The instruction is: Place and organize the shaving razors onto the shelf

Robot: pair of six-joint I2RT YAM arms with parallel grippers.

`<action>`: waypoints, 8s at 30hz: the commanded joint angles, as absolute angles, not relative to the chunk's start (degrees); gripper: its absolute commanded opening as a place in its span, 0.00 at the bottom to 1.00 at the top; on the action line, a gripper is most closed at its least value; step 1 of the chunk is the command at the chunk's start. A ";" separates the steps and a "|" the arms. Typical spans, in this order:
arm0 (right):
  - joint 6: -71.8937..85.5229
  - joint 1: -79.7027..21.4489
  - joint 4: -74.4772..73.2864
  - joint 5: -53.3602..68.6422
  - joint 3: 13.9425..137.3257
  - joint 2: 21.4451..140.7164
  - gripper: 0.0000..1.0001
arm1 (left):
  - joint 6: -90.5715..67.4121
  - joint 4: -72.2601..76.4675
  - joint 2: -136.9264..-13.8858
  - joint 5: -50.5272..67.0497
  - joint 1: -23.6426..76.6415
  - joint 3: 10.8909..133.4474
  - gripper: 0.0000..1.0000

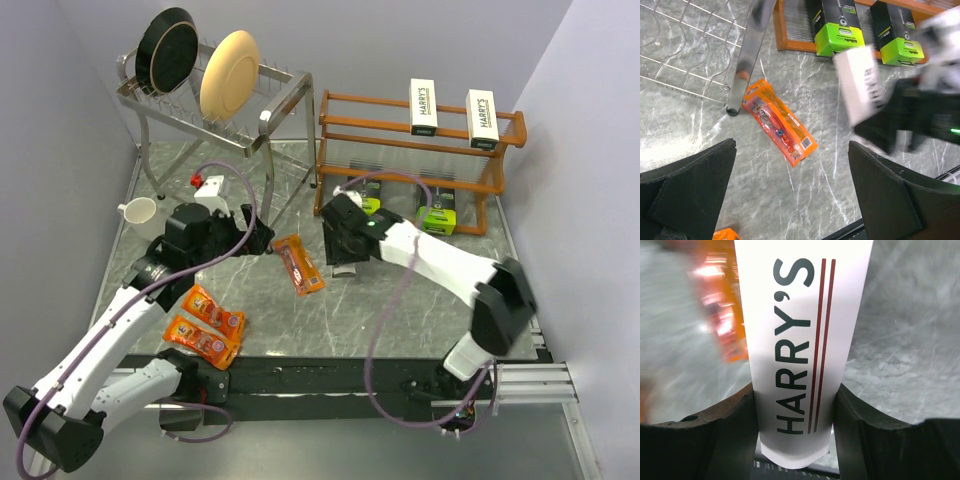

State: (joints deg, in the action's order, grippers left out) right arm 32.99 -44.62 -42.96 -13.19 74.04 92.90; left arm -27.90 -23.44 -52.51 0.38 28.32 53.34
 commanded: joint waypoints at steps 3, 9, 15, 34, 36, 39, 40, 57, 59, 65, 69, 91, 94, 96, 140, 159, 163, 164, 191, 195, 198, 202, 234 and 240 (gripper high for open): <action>16.01 -45.79 -41.92 -14.76 85.32 83.76 0.36 | -26.98 -19.60 -49.31 0.18 27.95 51.94 1.00; 11.08 -40.27 -41.23 -16.96 99.39 86.74 0.37 | -26.72 -18.63 -49.92 0.26 27.95 53.08 1.00; 8.18 -31.39 -39.73 -17.31 117.31 99.03 0.36 | -26.63 -19.34 -50.36 0.62 27.95 53.97 0.99; 7.82 -23.91 -30.94 -19.78 140.45 118.92 0.46 | -31.02 -19.52 -50.36 5.18 22.24 52.21 1.00; 7.56 -23.47 -30.50 -19.69 140.45 119.26 0.46 | -31.64 -19.16 -50.62 6.06 21.97 51.94 0.99; 7.21 -23.03 -30.23 -19.07 140.89 120.14 0.48 | -31.82 -18.72 -51.06 6.24 21.97 52.03 0.99; 7.21 -23.03 -30.32 -18.72 141.24 120.41 0.49 | -31.82 -18.72 -51.24 6.24 21.89 52.03 0.99; 8.96 -23.11 -34.10 -17.84 136.05 116.89 0.51 | -33.13 -17.49 -51.77 7.21 21.36 50.89 0.99; 8.70 -23.12 -34.02 -17.75 136.14 116.98 0.51 | -33.05 -17.40 -51.94 7.21 21.36 51.06 0.99; 7.57 -23.47 -34.72 -16.53 137.55 115.50 0.51 | -32.78 -17.93 -51.77 6.86 21.36 51.50 1.00; 6.94 -23.55 -35.41 -16.44 136.23 113.82 0.51 | -33.57 -16.97 -51.42 7.29 21.27 50.28 0.99; 7.12 -22.59 -34.19 -17.49 139.22 120.32 0.77 | -33.22 -17.67 -52.03 6.86 20.39 50.89 0.99; 7.03 -21.89 -33.49 -18.01 139.31 120.76 0.77 | -33.49 -17.49 -52.21 7.21 20.21 50.80 1.00; 6.94 -21.45 -32.87 -18.02 139.74 121.11 0.77 | -33.57 -17.40 -52.38 7.38 20.04 50.89 0.99; 11.95 -56.60 -18.98 -13.18 66.26 92.80 0.88 | -2.02 -25.14 -40.34 0.18 15.48 44.29 0.99; 18.63 -59.41 -22.50 -19.93 77.70 112.85 0.76 | -7.64 -27.68 -37.18 3.95 7.38 49.65 0.99; 18.63 -57.84 -23.12 -18.73 76.65 114.26 0.70 | -7.73 -27.95 -36.91 4.39 6.42 50.71 0.99; 18.72 -57.48 -23.20 -18.46 76.03 114.34 0.60 | -7.82 -27.95 -36.74 4.74 6.15 50.71 0.99; 12.74 -45.69 -14.07 3.01 56.68 82.78 0.66 | -7.02 -21.00 -46.84 14.98 17.48 45.62 1.00; 11.51 -51.23 -11.51 -5.87 61.60 92.77 0.74 | -11.33 -21.62 -47.37 13.97 17.32 45.35 1.00; 13.44 -51.24 -12.83 -8.69 67.05 99.74 0.75 | -11.34 -22.23 -46.67 14.15 15.82 45.17 0.99; 13.27 -50.89 -15.02 -9.49 72.32 105.72 0.75 | -10.20 -23.73 -45.71 13.62 13.11 46.14 0.99; 13.18 -38.70 -33.02 -14.11 61.61 72.17 0.00 | -12.83 -15.91 -44.82 16.87 10.11 45.09 0.99; 10.28 -30.87 -36.56 -27.84 61.09 67.24 0.00 | -13.89 -14.07 -49.21 17.76 11.33 47.54 1.00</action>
State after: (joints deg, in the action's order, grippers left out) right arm 12.08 -34.63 -31.42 -17.10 61.17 68.60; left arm -12.38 -18.17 -46.96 16.05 10.33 44.49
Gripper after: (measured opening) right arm 0.053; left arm 0.995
